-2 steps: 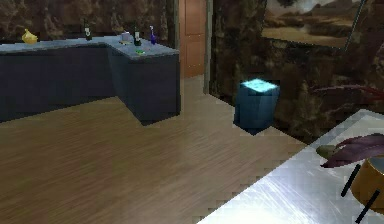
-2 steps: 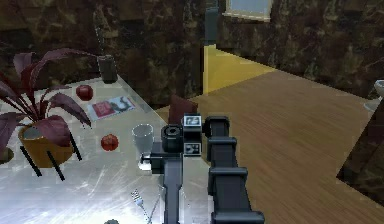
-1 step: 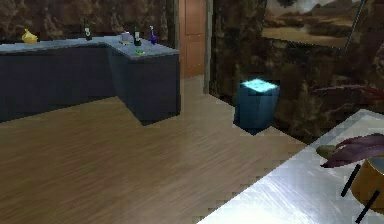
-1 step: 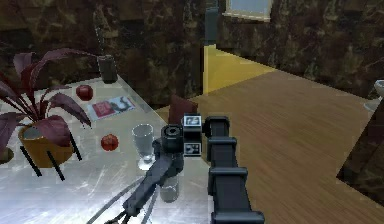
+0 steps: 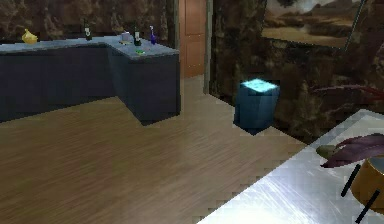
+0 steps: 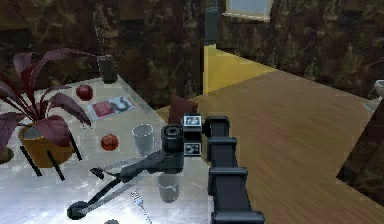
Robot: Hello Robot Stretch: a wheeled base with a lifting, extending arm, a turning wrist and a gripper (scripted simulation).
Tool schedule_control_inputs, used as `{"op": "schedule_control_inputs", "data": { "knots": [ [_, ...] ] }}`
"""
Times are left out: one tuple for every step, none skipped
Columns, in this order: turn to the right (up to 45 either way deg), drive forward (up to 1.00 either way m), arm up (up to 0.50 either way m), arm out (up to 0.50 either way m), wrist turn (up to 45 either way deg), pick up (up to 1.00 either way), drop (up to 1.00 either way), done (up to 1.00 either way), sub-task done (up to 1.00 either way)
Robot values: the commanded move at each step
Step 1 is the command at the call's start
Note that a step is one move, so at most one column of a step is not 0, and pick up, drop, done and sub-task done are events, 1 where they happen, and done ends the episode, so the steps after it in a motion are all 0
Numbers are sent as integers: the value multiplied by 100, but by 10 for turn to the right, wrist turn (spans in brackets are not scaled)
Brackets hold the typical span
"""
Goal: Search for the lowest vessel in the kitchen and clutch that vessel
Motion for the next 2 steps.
{"op": "schedule_control_inputs", "data": {
  "knots": [
    [0,0,0,0,450,0,0,0,0],
    [0,0,0,0,360,0,0,0,0]
  ]
}}
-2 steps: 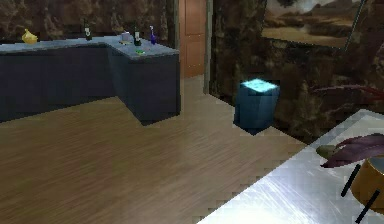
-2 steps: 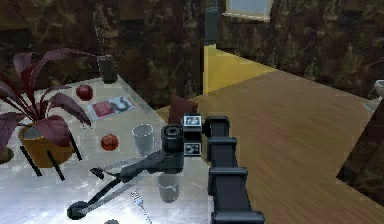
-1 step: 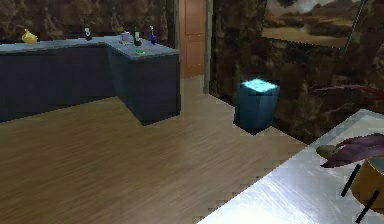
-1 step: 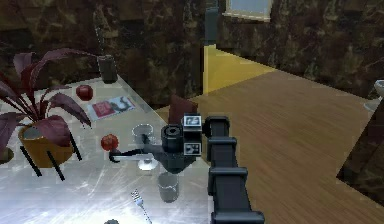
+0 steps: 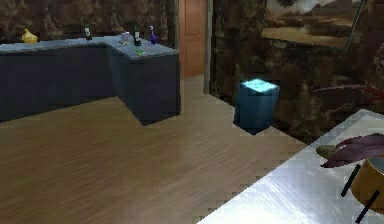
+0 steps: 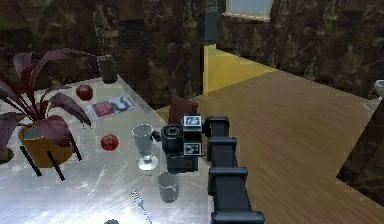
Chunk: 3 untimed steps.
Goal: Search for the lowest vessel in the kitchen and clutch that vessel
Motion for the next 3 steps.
{"op": "schedule_control_inputs", "data": {
  "knots": [
    [0,0,-30,0,0,0,0,0,0],
    [0,0,0,0,0,100,0,0,0],
    [0,0,10,0,0,0,0,0,0]
  ]
}}
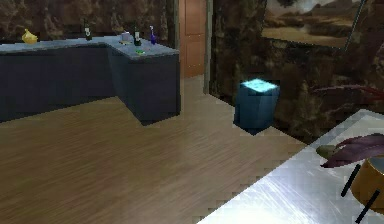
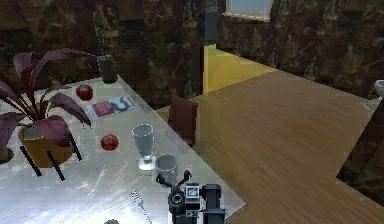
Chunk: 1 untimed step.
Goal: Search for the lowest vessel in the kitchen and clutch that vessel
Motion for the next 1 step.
{"op": "schedule_control_inputs", "data": {
  "knots": [
    [0,0,0,0,0,0,0,100,0]
  ]
}}
